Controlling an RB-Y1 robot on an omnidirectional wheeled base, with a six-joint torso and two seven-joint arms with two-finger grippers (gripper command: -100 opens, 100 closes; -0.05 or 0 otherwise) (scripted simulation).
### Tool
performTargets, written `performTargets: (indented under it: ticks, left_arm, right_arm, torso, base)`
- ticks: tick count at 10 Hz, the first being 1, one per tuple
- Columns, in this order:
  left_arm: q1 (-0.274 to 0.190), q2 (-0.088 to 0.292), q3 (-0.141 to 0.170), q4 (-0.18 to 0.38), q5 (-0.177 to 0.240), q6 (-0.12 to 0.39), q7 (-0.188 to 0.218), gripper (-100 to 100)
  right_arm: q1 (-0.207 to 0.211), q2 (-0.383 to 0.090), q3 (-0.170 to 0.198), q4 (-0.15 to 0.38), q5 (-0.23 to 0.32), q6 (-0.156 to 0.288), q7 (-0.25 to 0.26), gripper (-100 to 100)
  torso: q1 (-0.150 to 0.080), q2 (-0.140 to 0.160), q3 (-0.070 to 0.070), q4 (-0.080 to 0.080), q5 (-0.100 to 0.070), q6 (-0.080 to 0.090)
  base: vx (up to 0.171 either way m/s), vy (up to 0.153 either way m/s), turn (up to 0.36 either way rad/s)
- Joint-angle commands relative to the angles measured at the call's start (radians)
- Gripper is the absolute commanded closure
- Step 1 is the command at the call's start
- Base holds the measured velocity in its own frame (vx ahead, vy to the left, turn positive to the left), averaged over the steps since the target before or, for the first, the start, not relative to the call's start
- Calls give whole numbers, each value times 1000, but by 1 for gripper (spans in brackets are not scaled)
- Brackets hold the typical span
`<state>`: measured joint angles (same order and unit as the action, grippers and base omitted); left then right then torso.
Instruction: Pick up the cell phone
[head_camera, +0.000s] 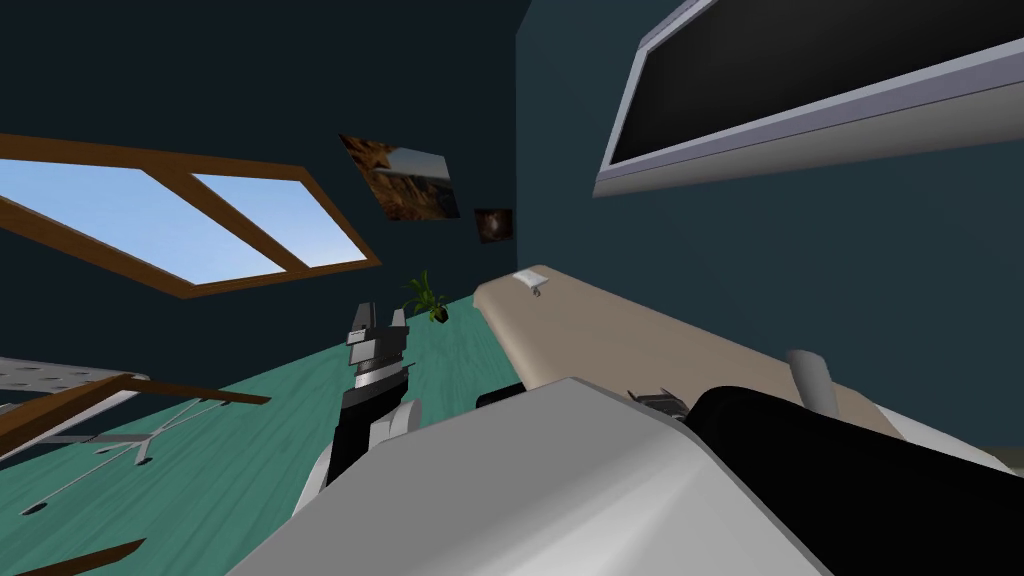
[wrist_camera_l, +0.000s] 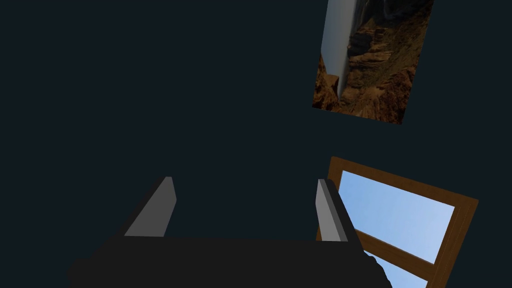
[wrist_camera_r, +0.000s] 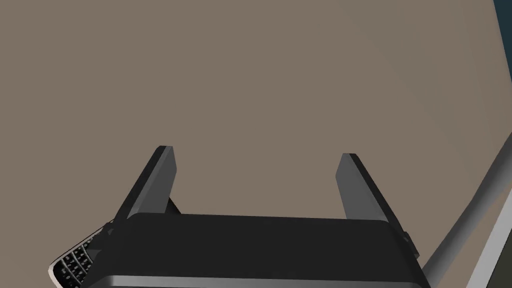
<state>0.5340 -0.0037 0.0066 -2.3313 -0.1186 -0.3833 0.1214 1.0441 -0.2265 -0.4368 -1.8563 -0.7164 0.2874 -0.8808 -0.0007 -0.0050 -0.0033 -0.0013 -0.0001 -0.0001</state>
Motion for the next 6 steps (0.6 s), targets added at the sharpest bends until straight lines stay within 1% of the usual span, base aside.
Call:
performTargets:
  ticks: [1, 2, 3, 4, 5, 6]
  left_arm:
    - [0, 0, 0, 0, 0, 0, 0, 0]
    - [0, 0, 0, 0, 0, 0, 0, 0]
    - [0, 0, 0, 0, 0, 0, 0, 0]
    - [0, 0, 0, 0, 0, 0, 0, 0]
    - [0, 0, 0, 0, 0, 0, 0, 0]
    - [0, 0, 0, 0, 0, 0, 0, 0]
  right_arm:
    - [10, 11, -13, 37, -27, 50, -50, -100]
    - [10, 11, -13, 37, -27, 53, -56, -100]
    - [28, 15, -21, 68, -58, 88, -96, -100]
    - [28, 15, -21, 68, -58, 88, -101, -100]
    - [45, 22, -28, 98, -88, 122, -143, -100]
    - [45, 22, -28, 98, -88, 122, -144, -100]
  torso:
    - [0, 0, 0, 0, 0, 0]
    - [-1, 0, 0, 0, 0, 0]
    - [0, 1, 1, 0, 0, 0]
    - [0, 1, 0, 0, 0, 0]
    - [0, 1, 0, 0, 0, 0]
    - [0, 1, 1, 0, 0, 0]
  base:
    - [80, -45, 61]
    - [69, -34, 34]
    - [87, -30, 57]
    - [76, -25, 30]
    - [83, -31, 65]
    - [80, -33, 22]
